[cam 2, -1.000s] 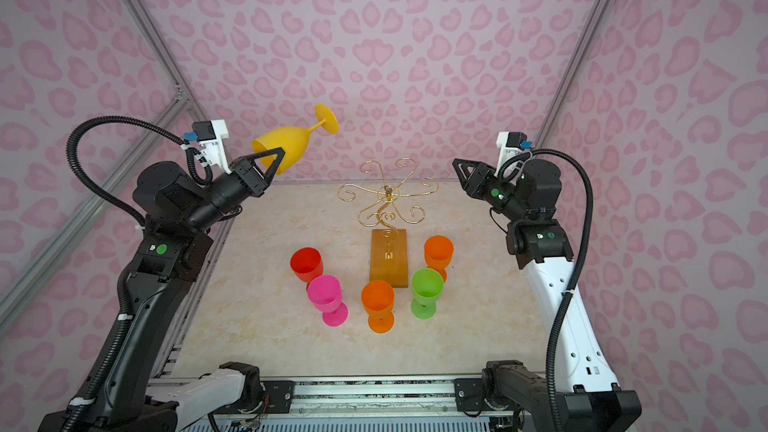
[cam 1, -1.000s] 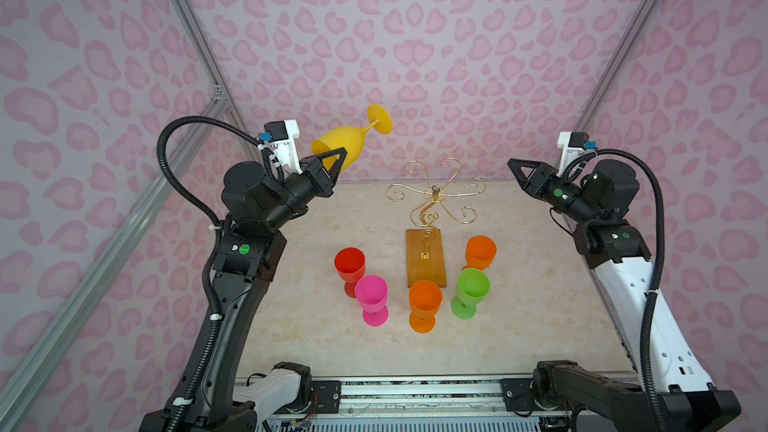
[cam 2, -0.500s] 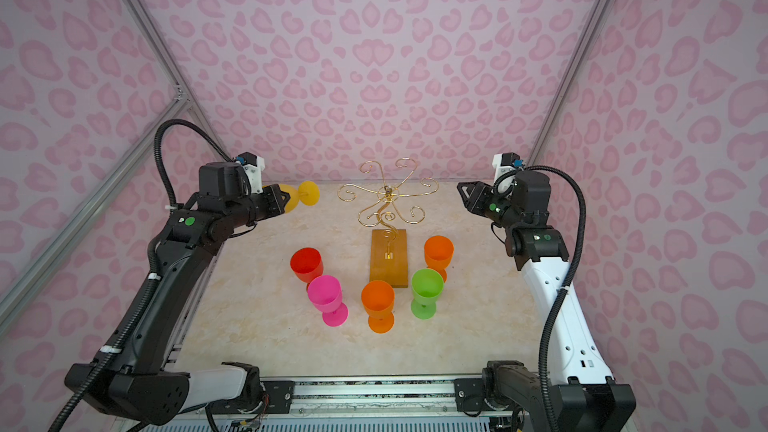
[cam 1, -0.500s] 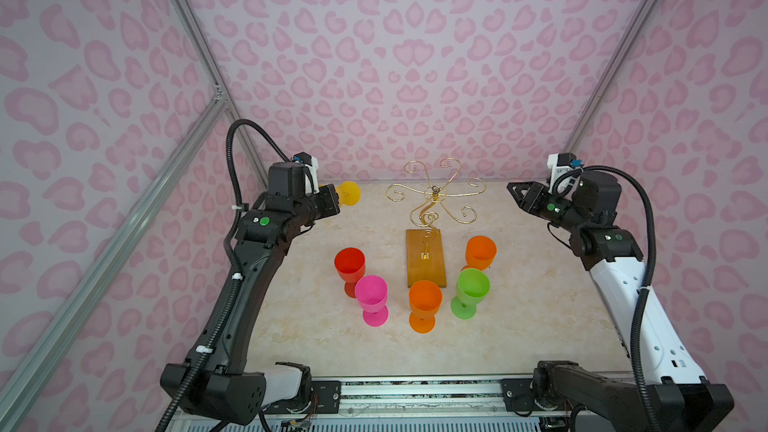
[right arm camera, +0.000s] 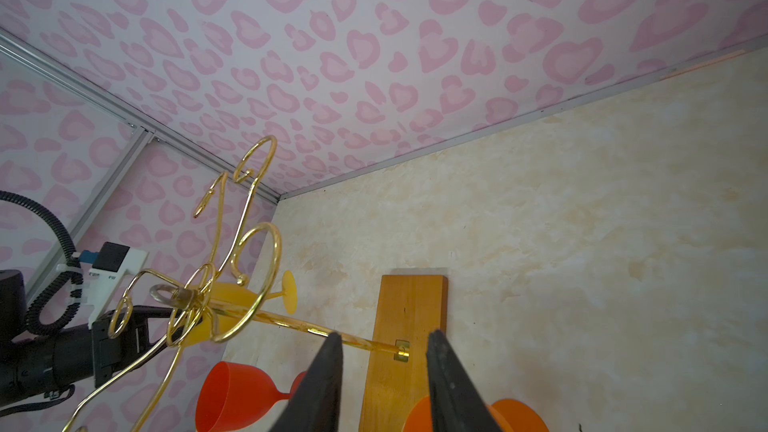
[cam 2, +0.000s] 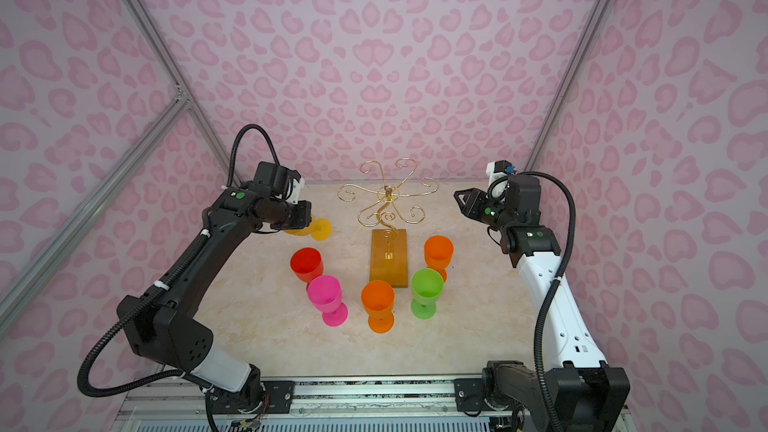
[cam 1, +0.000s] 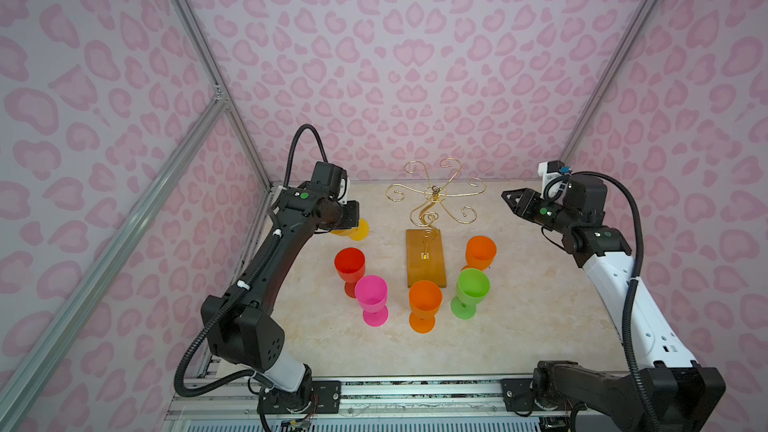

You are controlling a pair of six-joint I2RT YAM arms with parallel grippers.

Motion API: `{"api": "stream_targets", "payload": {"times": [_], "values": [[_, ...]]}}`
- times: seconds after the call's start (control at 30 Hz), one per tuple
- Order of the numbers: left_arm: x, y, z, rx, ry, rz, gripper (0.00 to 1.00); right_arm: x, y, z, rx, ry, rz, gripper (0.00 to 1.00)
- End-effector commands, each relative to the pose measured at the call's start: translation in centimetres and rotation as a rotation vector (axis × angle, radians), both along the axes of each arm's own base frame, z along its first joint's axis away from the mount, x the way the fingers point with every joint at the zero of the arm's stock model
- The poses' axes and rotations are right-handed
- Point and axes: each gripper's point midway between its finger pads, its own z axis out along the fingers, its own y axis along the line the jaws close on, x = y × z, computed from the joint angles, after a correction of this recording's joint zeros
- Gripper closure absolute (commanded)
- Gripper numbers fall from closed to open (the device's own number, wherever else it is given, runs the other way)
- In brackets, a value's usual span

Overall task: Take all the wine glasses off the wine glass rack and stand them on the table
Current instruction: 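Lower the yellow glass upright beside the red glass with the left gripper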

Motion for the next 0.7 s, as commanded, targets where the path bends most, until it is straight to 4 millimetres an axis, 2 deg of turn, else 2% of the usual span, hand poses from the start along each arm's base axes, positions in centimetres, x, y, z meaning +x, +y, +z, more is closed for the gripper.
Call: {"api": "stream_targets", "payload": {"times": [0.0,0.67], "values": [[-0.1,0.7,-1.4,0.077,0.045,-0.008,0.98,0.0,0.3,-0.7,-0.005,0.012,0.021,0.65],[0.4,-0.6,-5.6,0.226,0.204,-0.084,0.98,0.5,0.4,-2.7,0.003,0.047,0.029,0.65]]}}
